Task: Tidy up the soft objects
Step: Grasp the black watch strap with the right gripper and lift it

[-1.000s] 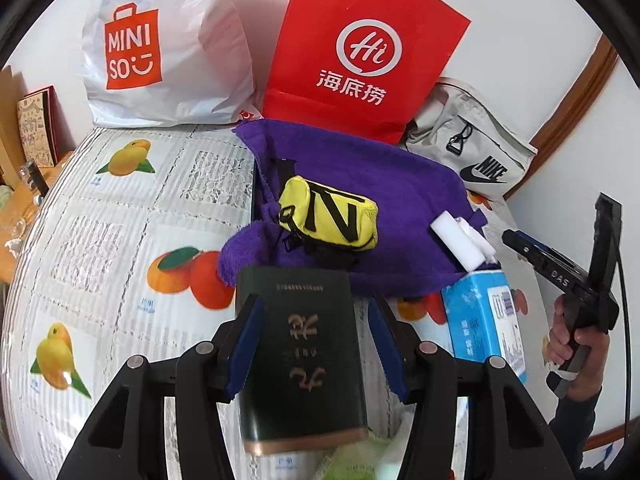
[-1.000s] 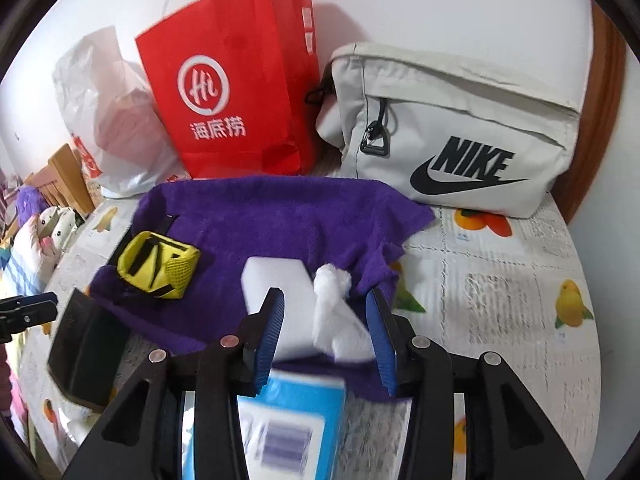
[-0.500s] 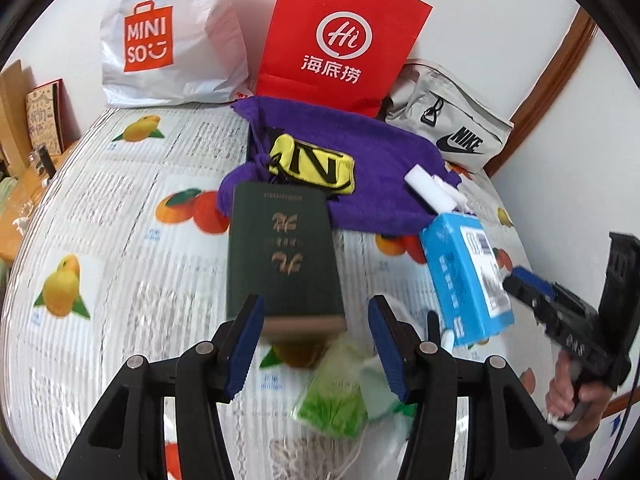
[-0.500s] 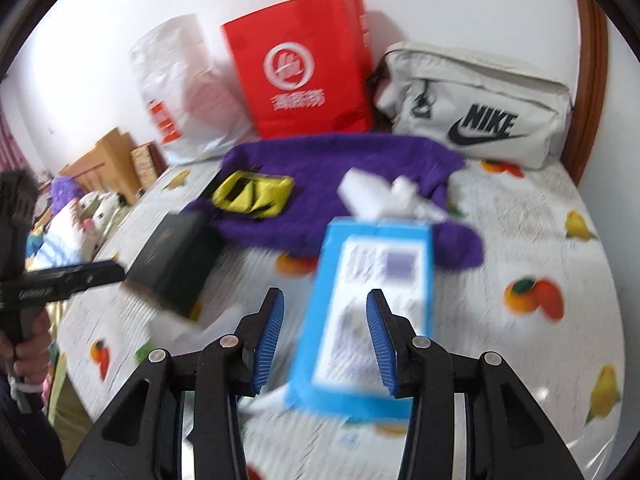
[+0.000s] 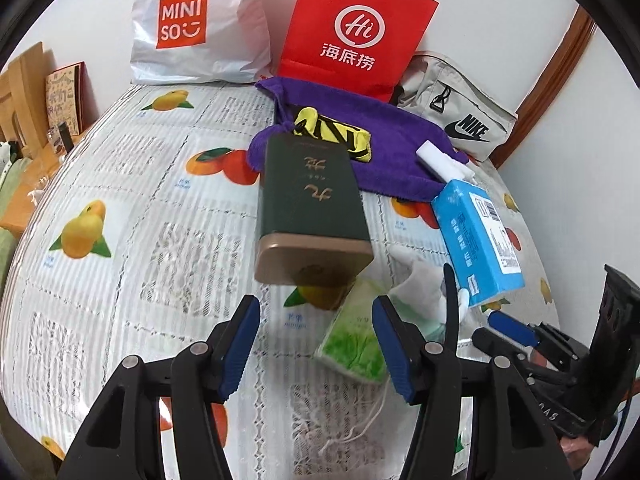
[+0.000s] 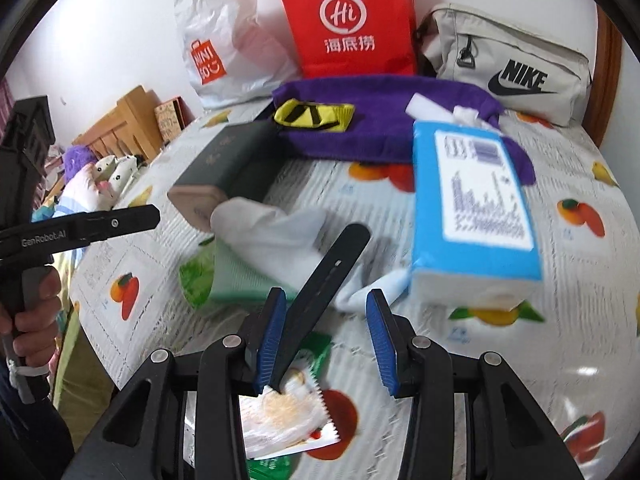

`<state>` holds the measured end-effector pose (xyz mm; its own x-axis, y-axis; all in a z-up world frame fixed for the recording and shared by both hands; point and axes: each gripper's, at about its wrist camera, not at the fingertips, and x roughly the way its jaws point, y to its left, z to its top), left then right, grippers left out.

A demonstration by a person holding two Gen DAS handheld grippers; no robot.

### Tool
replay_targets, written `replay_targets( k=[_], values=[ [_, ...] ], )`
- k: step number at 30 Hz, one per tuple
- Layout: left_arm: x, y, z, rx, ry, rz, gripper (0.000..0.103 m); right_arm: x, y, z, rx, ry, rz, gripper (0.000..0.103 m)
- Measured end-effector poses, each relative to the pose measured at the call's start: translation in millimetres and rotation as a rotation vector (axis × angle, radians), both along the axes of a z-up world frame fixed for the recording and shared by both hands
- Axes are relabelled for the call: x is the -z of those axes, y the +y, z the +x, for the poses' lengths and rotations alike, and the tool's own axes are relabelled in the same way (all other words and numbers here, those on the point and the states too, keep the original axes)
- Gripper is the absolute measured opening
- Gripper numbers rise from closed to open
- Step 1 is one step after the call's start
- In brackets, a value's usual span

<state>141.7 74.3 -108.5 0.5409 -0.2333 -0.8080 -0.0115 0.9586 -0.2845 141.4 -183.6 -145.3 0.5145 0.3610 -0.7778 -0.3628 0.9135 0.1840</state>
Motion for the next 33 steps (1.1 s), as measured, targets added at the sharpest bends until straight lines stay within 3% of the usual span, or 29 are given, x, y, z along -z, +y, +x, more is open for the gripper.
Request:
replay_targets(
  k=[15, 17, 27, 33],
  values=[
    [16.7, 12.5, -8.4, 0.028, 0.009, -0.049, 0.056, 37.0, 36.9, 5.6, 0.1, 0.073, -0.067, 0.043],
    [18.1, 12.4, -8.2, 0.034, 0.009, -0.048, 0.057, 34.7, 34.9, 4.8, 0.106, 0.054, -0.075, 0.027],
    [26.8, -10.3, -4.9, 0.082, 0.016, -0.027, 0.059, 17.2, 7.1, -6.4, 0.103, 0.007, -0.043, 0.018],
    [29.7, -33.1, -5.3, 0.147, 0.002, 0.026, 0.059, 13.1, -11.2, -15.8, 0.083, 0.004, 0.021, 0.007]
  ],
)
